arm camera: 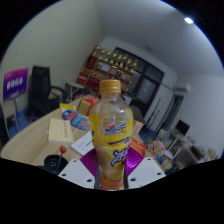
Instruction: Pour water
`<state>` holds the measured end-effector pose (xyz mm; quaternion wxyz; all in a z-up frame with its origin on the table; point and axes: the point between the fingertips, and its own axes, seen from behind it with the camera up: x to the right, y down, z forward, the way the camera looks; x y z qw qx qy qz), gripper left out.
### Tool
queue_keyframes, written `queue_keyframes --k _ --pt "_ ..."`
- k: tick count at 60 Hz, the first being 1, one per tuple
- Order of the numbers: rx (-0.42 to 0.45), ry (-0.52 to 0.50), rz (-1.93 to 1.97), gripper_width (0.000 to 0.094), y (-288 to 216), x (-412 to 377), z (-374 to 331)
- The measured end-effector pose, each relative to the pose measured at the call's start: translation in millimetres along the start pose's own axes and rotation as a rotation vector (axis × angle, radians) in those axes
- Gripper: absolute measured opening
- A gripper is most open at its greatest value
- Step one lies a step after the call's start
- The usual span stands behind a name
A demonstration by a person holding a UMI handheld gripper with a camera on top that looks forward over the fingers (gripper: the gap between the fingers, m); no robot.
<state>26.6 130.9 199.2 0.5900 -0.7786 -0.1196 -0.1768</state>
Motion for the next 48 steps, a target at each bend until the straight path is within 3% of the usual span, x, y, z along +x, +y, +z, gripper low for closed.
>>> queue_keyframes --k 6,15,22,27,28,33,40,45,48 --pt "0.049 0.003 0.153 0.0320 29 10 12" --pt "0.013 -0.032 0.330 0.0320 99 14 43" --pt "0.013 -0.127 0.397 0.0323 114 -1 66" --pt "-0.001 -0.142 0.406 0.0379 121 -3 90" --pt "0.052 -0.139 0.409 0.0376 130 -9 74" --pt "0.103 -0.135 0.456 0.0382 132 -1 69" --pt "0.086 -0.154 0.429 0.0403 133 -3 72" --pt "0.050 -0.156 0.427 0.0490 135 -3 72" --pt "-0.032 -0.169 0.417 0.0563 145 -7 69"
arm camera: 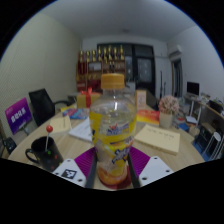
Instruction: Pour water
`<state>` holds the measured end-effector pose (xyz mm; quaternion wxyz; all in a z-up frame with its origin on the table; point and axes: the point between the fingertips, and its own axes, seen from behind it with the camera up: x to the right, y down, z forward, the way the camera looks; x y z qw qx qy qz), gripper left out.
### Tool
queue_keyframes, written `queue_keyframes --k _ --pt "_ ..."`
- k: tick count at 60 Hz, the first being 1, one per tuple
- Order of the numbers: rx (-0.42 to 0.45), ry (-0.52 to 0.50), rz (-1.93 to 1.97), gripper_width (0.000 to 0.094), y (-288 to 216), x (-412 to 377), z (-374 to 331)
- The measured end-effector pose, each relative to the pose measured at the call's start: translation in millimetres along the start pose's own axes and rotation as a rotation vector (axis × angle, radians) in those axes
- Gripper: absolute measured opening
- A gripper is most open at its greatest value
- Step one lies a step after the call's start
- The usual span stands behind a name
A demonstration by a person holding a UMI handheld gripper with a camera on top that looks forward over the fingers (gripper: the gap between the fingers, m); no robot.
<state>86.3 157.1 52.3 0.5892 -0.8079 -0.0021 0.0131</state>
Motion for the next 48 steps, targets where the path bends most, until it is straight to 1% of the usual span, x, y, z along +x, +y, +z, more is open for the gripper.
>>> queue_keyframes --k 1,3,6,8,10,12,16,24,32,40,48 --pt "-0.033 0.003 -0.001 0.0596 6 1 -2" --pt "-0.089 -0.003 -0.002 0.0700 14 -1 -9" --pt "-0.135 -0.007 0.014 0.0856 17 -2 -23" --pt "-0.151 0.002 0.030 0.0853 16 -3 -36" --pt "-0.153 0.005 0.040 0.0834 9 -4 -52" --pt "-0.147 0.013 0.045 0.0831 5 -8 -68" --pt "-0.163 0.038 0.045 0.0828 -2 -15 -105" --pt "-0.172 0.073 0.024 0.0831 -19 -49 -186" --pt "-0.199 0.116 0.023 0.0831 -25 -91 -268" --pt "-0.217 0.108 0.124 0.0833 -28 -142 -339" --pt "-0.223 0.090 0.151 0.0828 -36 -173 -388"
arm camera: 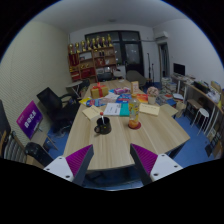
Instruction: Pour water
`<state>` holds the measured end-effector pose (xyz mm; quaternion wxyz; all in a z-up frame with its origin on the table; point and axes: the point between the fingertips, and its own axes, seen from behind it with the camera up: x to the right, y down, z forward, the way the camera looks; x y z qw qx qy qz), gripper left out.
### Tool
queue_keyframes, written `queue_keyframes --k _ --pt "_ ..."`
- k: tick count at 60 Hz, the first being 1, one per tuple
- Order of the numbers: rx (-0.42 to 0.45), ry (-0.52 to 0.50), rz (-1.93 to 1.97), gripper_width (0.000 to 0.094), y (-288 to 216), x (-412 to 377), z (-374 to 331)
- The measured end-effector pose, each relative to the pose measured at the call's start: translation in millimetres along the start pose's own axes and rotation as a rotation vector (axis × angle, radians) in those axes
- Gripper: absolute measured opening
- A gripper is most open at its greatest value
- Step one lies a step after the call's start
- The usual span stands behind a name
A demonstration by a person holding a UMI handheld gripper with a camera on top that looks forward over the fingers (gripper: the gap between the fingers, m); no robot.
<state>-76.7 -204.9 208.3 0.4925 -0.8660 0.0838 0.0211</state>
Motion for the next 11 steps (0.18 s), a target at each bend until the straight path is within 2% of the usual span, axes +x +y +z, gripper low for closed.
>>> queue_keyframes --k 11 --pt "0.040 0.012 -0.054 0.0824 -9 6 -39"
